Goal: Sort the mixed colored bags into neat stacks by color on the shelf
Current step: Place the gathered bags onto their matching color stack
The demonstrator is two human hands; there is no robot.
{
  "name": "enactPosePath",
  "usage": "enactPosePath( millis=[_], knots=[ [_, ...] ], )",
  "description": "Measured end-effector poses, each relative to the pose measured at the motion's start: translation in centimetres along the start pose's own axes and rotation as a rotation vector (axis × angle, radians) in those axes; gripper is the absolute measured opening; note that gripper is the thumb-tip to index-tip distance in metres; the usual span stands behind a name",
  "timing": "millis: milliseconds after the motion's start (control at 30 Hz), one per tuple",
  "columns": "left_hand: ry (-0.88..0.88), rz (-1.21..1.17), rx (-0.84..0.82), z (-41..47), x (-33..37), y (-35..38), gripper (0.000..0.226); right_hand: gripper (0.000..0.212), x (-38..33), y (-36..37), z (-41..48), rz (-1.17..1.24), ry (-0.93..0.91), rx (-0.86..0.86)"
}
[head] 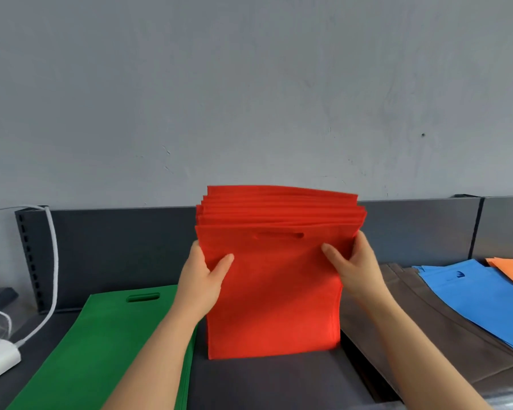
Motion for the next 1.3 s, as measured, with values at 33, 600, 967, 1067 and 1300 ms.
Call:
enactPosePath(
  millis=[33, 600, 967, 1067, 1300],
  knots=[
    [0.01, -0.001, 0.003, -0.1, -0.3, 0.1, 0.032, 0.039, 0.4, 0.3, -0.4, -0.024, 0.001, -0.016],
    [0.041, -0.126, 0.027, -0.1, 0.2, 0.3, 0.028, 0.084, -2.6, -0.4, 2.7, 0.358, 0.205, 0.112],
    [0.07, -0.119, -0.005, -0.1, 1.1, 0.2, 0.03, 0.038, -3.7, -0.5, 3.9, 0.264, 0.209, 0.201],
    [0.062, -0.126, 0.025, -0.3, 1.1, 0.1, 0.025, 0.041, -3.7, -0.5, 3.9, 0.239, 0.167, 0.165],
    [0.012, -0.235, 0.095, 0.2, 0.5, -0.7, 0.025, 0.078, 0.8, 0.8, 1.3, 0.327, 0.236, -0.258]
  ],
)
Point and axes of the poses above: each hand's wrist, its own z-axis towards the middle knuckle, its own y-axis out of the palm, x = y × z, the point moved 5 cm from there along z, towards the middle knuckle, and after that the axes turned 2 degrees about y, right-handed, at the moved point
